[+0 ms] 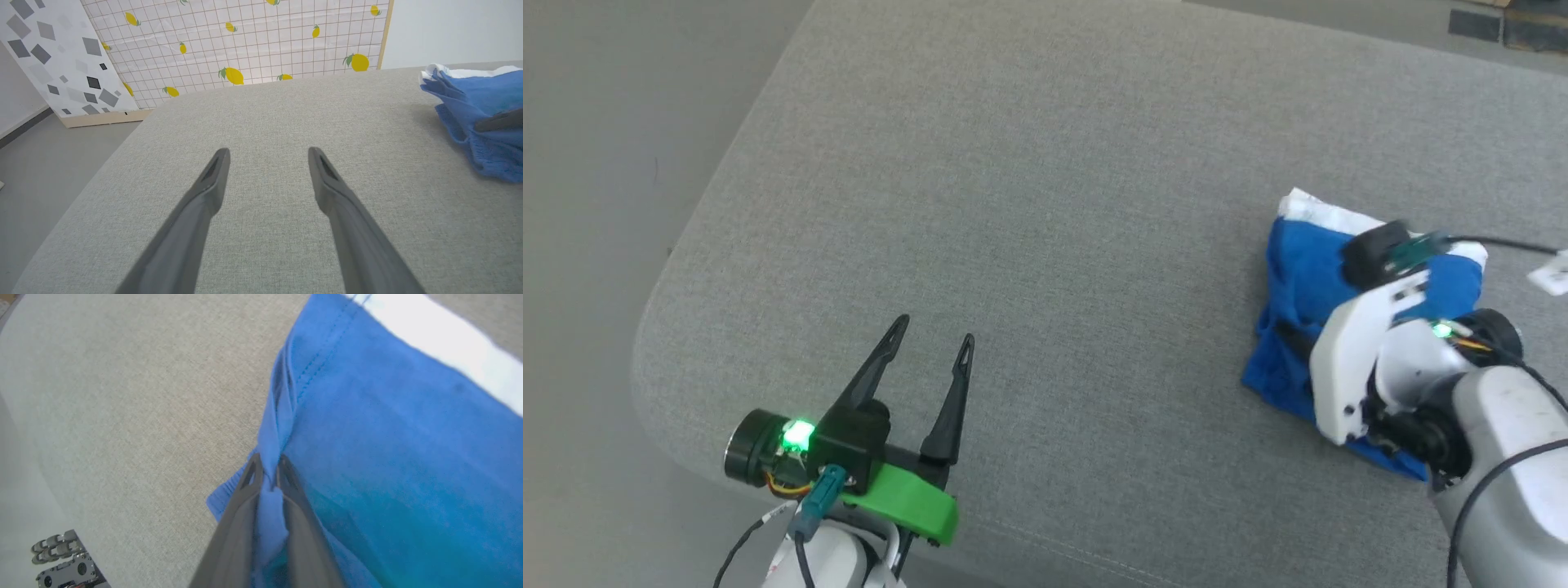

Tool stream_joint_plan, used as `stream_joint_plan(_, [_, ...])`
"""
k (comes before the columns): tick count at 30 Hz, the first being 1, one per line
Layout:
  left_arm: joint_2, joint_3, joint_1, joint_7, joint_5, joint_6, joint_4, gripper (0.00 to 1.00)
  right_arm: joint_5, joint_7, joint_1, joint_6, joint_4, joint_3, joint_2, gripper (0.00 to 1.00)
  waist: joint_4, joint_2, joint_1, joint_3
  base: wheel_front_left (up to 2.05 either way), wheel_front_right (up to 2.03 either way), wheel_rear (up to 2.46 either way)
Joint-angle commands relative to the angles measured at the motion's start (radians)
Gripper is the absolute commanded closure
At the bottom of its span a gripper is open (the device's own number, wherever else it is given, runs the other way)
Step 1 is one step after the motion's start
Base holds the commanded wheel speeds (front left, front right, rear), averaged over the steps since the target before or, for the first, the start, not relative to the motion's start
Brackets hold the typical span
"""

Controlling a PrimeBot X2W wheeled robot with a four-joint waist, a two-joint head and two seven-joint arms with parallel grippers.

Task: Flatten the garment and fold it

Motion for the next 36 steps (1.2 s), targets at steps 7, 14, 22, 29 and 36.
stream_joint_plan(7, [-0.007,0.001,-0.037,-0.008,0.006,-0.008,0.023,0.0,0.056,-0.074,-0.048,0.004,0.036,0.148,-0.047,0.0,-0.022,0.0,0.0,-0.018,0.0,0.0,0.0])
stream_joint_plan(14, [0.007,0.009,-0.02,-0.009,-0.004,-0.01,0.035,0.0,0.161,-0.134,-0.114,0.004,-0.031,0.207,-0.097,0.0,-0.08,0.0,0.0,-0.085,0.0,0.0,0.0])
stream_joint_plan(22, [0.021,0.037,0.006,-0.001,-0.036,0.006,0.013,0.0,0.154,-0.292,-0.195,0.004,-0.127,0.165,-0.234,0.0,-0.151,0.0,0.0,-0.133,0.0,0.0,0.0])
stream_joint_plan(29, [0.036,0.071,0.022,0.007,-0.065,0.026,-0.02,0.0,0.042,-0.562,-0.155,0.004,-0.103,0.088,-0.339,0.0,-0.21,0.0,0.0,-0.138,0.0,0.0,0.0])
stream_joint_plan(36, [0.056,0.084,0.039,0.016,-0.078,0.033,-0.045,0.0,-0.008,-0.736,0.018,0.004,-0.086,-0.099,-0.292,0.0,-0.249,0.0,0.0,-0.139,0.0,0.0,0.0])
